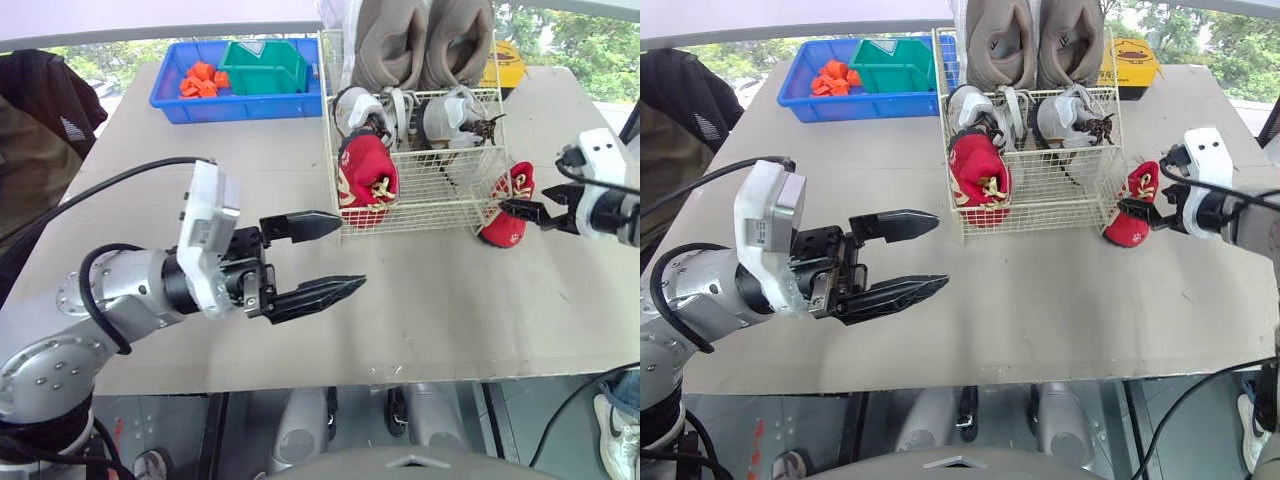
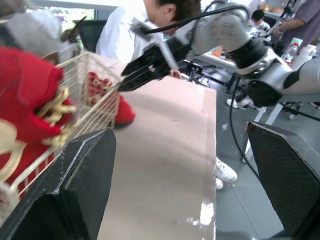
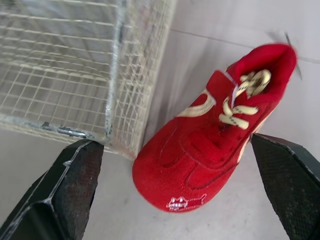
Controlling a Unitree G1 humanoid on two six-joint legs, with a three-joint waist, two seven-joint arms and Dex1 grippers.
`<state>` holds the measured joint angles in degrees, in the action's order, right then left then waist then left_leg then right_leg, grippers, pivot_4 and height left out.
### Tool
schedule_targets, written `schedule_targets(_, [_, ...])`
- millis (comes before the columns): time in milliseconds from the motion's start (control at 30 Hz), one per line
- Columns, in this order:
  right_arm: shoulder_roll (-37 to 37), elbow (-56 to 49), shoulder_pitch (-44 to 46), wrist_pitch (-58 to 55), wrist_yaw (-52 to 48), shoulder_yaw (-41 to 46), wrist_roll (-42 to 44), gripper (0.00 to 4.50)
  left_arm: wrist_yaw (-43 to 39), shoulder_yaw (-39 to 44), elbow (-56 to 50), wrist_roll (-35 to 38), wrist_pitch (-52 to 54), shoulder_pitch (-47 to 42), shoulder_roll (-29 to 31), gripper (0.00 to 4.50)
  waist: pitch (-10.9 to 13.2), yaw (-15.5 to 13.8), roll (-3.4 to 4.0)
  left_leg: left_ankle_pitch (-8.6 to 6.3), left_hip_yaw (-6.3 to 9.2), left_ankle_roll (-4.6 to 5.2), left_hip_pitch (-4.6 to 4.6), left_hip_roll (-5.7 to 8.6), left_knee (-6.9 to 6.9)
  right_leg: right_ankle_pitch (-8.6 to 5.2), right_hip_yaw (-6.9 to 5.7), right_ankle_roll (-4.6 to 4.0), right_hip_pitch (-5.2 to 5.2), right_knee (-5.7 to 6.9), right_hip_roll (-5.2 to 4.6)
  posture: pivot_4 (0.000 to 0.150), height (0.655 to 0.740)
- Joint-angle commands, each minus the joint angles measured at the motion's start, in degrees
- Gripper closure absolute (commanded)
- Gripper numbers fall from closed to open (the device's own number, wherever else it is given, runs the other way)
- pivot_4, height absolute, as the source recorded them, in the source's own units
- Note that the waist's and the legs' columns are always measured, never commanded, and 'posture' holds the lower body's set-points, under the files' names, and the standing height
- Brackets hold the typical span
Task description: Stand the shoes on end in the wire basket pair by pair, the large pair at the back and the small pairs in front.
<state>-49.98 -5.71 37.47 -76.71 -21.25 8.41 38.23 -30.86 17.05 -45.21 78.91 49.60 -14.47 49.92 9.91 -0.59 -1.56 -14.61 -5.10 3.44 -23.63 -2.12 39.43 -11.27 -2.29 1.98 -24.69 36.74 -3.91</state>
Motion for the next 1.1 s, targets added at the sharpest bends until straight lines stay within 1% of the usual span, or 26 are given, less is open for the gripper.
schedule_targets(33, [0.94,5.67,2.99,-0.95,1.83,-1.49,-4.23,0.0,2.7,-0.18,-2.24,1.46,-1.21,-1.29,1.84,0.01,-0.08,0.33,-0.1,0.0,-0.04,0.0,0.02,0.0,0.0,0.0,0.04,0.0,0.0,0.0,0.01,0.15,0.74])
schedule_targets(133, [0.95,3.11,3.37,-0.51,-1.32,-0.05,-2.13,0.0,3.72,0.5,-2.38,0.35,-2.14,0.64,1.67,0.01,-0.09,0.34,-0.11,0.0,-0.07,0.0,0.02,-0.01,0.0,0.01,0.06,0.0,0.0,0.0,0.01,0.15,0.74])
schedule_targets(233, [0.19,-2.33,1.3,1.82,-5.85,-0.51,-0.26,0.0,3.93,-0.09,-2.36,-1.0,-3.14,1.8,1.15,0.01,-0.08,0.34,-0.1,0.0,-0.07,0.0,-0.01,-0.03,-0.01,0.0,0.05,0.0,-0.03,0.0,0.01,0.15,0.74])
schedule_targets(333, [0.51,-6.93,-0.39,6.8,-10.45,-1.85,-0.02,0.0,3.37,-0.54,-1.81,-1.88,-4.02,2.04,0.94,0.01,-0.03,0.29,-0.01,0.0,-0.05,-0.01,-0.06,-0.03,-0.06,0.0,0.03,0.01,-0.1,0.0,0.01,0.15,0.74])
schedule_targets(433, [2.44,-7.98,-0.72,10.38,-14.71,-2.74,1.18,0.0,2.53,-0.95,-1.22,-2.67,-4.71,1.85,0.96,0.01,-0.02,0.34,0.0,0.0,-0.07,-0.02,-0.08,-0.03,-0.09,0.0,0.04,0.02,-0.14,-0.03,0.03,0.15,0.74])
schedule_targets(533, [2.67,-7.16,-0.29,11.52,-16.01,-4.56,-0.17,0.0,2.12,-1.19,-1.04,-2.82,-5.18,1.77,1.02,0.01,-0.01,0.42,-0.01,0.0,-0.08,-0.02,-0.09,-0.04,-0.09,0.0,0.04,0.01,-0.14,-0.03,0.03,0.15,0.74])
schedule_targets(700, [0.88,-9.69,-0.55,7.26,-19.55,-3.27,3.74,0.0,2.53,-0.58,-1.28,-2.36,-5.56,2.54,1.42,0.01,-0.01,0.95,0.0,-0.01,-0.08,-0.03,-0.09,-0.07,-0.15,0.0,0.05,0.0,-0.18,-0.03,0.06,0.15,0.74])
schedule_targets(767, [0.62,-10.39,-0.99,6.46,-19.35,-2.52,4.13,0.0,2.56,-0.51,-1.57,-2.26,-5.62,2.89,1.58,0.01,-0.01,1.14,0.0,-0.01,-0.08,-0.03,-0.09,-0.09,-0.19,0.0,0.05,0.0,-0.2,-0.03,0.07,0.15,0.74])
schedule_targets(867, [0.15,-11.24,-2.13,2.77,-18.52,1.12,6.51,0.0,2.48,-0.47,-1.93,-2.11,-5.81,3.3,1.67,0.01,0.0,1.15,0.01,-0.01,-0.07,-0.04,-0.11,-0.1,-0.21,-0.01,0.04,0.0,-0.22,-0.04,0.1,0.15,0.74])
schedule_targets(933, [-0.56,-13.29,-3.86,2.26,-17.96,3.02,6.9,0.0,2.37,-0.77,-1.8,-2.38,-5.98,3.19,1.59,0.01,0.01,1.03,0.02,-0.01,-0.07,-0.04,-0.13,-0.1,-0.21,-0.01,0.04,0.0,-0.22,-0.06,0.1,0.15,0.74])
schedule_targets(1000, [-0.16,-14.03,-4.95,2.63,-15.31,5.23,5.46,0.0,2.22,-1.72,-1.3,-2.91,-6.13,2.42,1.22,0.01,0.01,0.84,0.02,-0.02,-0.07,-0.04,-0.13,-0.1,-0.22,-0.01,0.03,0.0,-0.22,-0.08,0.09,0.15,0.74])
schedule_targets(1100, [1.37,-12.08,-4.0,0.05,-10.3,9.0,4.34,0.0,1.56,-3.27,-0.91,-4.24,-6.41,1.58,0.7,0.01,0.01,0.67,0.02,-0.01,-0.09,-0.04,-0.14,-0.08,-0.21,-0.01,0.05,0.01,-0.21,-0.11,0.07,0.15,0.74])
